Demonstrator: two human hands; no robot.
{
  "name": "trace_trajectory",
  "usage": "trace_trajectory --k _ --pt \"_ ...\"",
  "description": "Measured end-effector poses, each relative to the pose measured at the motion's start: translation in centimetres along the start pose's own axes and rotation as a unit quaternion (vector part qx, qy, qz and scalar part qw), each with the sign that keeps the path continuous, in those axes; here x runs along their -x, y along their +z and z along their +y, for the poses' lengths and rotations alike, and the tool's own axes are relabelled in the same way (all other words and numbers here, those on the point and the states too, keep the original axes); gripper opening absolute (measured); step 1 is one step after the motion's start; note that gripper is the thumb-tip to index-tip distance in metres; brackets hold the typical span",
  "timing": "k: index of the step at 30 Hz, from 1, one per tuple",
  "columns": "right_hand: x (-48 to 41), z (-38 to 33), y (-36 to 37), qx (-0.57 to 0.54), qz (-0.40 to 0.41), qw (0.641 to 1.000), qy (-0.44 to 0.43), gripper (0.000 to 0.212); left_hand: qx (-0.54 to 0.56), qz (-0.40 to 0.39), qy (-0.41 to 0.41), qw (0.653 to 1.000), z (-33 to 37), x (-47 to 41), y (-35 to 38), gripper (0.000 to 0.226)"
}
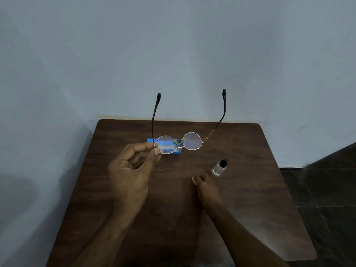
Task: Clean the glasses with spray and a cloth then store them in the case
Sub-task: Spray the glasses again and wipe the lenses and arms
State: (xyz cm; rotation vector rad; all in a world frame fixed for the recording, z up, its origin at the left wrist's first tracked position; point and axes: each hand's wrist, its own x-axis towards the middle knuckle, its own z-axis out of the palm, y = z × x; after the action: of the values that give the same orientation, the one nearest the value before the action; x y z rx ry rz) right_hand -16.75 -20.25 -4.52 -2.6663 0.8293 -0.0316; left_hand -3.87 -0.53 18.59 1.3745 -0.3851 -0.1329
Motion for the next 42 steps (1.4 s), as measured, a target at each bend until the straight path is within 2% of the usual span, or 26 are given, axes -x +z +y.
trace_trajectory --k 3,6,9,11,13,15,20,26,29,32,37,42 --pt "-0.4 0.1 -0.6 -0.005 -0.014 1.000 0.021 0.019 -0.004 0.005 0.003 1.000 0.4 -0.1 -0.2 0.018" --pt "-0.6 -1.4 -2.3 -0.089 0.023 0.994 0.064 0.010 0.013 0.013 0.005 1.000 1.0 -0.1 -0.3 0.016" --pt "0.7 -5.5 -6.1 -0.191 0.135 0.971 0.052 0.019 0.010 0.022 0.008 1.000 1.1 -0.7 -0.6 0.017" --pt "2.8 -9.1 -10.6 -0.218 0.234 0.948 -0.009 0.026 -0.014 0.028 0.015 0.999 0.7 -1.1 -0.9 0.018" --pt "5.0 -12.4 -15.3 -0.232 0.341 0.907 -0.083 0.027 -0.027 0.038 0.025 0.999 0.7 -1.4 -1.0 0.019" --pt "6.3 -14.8 -19.1 -0.224 0.394 0.882 -0.134 0.025 -0.048 0.048 0.046 0.997 1.2 -1.6 -0.8 0.019" --pt "4.2 -17.1 -22.9 -0.166 0.381 0.901 -0.123 0.030 -0.097 0.033 0.119 0.988 2.8 -1.4 -0.2 0.019" --pt "0.6 -18.0 -24.8 -0.078 0.359 0.929 -0.033 0.013 -0.143 -0.003 0.198 0.970 3.7 -1.0 -0.5 0.019" --pt "1.3 -18.9 -24.9 -0.084 0.337 0.936 -0.061 0.007 -0.131 0.015 0.202 0.970 3.8 -1.4 -0.4 0.016" --pt "2.6 -18.7 -24.8 -0.100 0.328 0.937 -0.070 0.012 -0.145 0.033 0.217 0.965 4.1 -1.8 -0.4 0.016" --pt "1.2 -17.7 -26.2 -0.054 0.376 0.923 -0.054 0.008 -0.141 0.016 0.224 0.964 4.4 -2.0 0.0 0.015" --pt "2.0 -18.8 -26.3 -0.051 0.373 0.921 -0.098 0.016 -0.144 0.033 0.244 0.958 4.9 -2.5 0.1 0.016"
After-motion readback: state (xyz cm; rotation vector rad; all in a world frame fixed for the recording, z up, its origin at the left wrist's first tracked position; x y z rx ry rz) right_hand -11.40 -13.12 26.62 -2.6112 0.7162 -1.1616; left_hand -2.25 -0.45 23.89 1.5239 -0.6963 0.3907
